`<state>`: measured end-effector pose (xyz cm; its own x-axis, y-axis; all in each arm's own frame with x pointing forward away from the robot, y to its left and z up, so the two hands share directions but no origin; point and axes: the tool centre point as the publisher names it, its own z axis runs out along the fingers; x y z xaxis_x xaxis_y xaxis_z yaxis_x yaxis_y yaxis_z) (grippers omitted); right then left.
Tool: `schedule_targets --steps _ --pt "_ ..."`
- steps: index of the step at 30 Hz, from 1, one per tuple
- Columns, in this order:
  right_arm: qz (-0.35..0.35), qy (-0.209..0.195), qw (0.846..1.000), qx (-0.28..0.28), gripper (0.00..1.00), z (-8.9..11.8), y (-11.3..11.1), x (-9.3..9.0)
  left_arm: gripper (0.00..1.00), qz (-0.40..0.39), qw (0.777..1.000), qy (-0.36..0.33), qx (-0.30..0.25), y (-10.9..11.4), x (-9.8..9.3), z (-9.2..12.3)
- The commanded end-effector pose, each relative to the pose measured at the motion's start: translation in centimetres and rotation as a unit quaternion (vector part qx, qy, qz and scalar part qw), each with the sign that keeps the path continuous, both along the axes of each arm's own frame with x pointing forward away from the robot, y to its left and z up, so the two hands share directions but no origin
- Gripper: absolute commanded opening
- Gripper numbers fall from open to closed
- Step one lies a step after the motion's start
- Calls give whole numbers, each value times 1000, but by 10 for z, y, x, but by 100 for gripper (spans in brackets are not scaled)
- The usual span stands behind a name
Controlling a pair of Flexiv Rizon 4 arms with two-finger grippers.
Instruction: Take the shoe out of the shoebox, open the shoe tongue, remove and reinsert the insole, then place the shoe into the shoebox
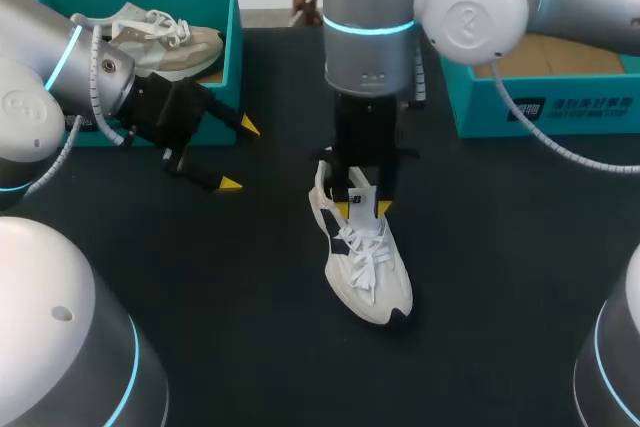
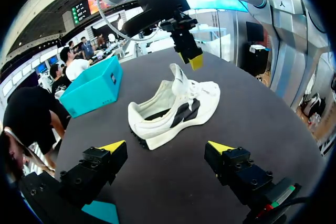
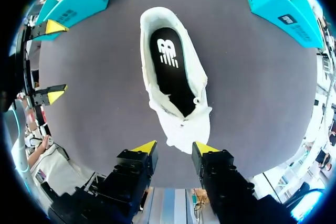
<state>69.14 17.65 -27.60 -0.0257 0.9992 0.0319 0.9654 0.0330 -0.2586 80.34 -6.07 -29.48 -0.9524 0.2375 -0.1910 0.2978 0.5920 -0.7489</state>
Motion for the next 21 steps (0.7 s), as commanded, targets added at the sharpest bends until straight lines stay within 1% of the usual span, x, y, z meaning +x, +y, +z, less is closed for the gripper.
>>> schedule_targets --steps 1,3,4,7,8,10,11,15,17,19,21 --pt "7 1 1000 6 45 -2 3 9 100 -1 1000 0 1 0 0 0" --pt "13 2 1000 9 46 -5 2 12 100 -1 1000 0 1 0 0 0" --pt "18 4 1000 9 45 -8 -1 14 100 -1 1000 0 1 0 0 0" --pt "28 4 1000 14 44 -12 -1 21 100 -1 1000 0 1 0 0 0" --pt "31 3 999 18 42 -13 0 24 100 -1 1000 0 1 0 0 0" --pt "39 2 999 20 34 -15 2 30 100 -1 1000 0 1 0 0 0" --pt "43 1 999 23 33 -16 2 33 100 -1 1000 0 1 0 0 0" --pt "57 5 998 27 31 -22 4 43 100 -1 1000 0 1 0 0 0" --pt "60 0 998 33 30 -24 5 47 100 -1 1000 0 1 0 0 0" --pt "70 6 997 31 30 -26 6 51 100 -1 1000 0 1 0 0 0" --pt "73 0 997 31 29 -22 7 53 100 -1 1000 0 1 0 0 0"
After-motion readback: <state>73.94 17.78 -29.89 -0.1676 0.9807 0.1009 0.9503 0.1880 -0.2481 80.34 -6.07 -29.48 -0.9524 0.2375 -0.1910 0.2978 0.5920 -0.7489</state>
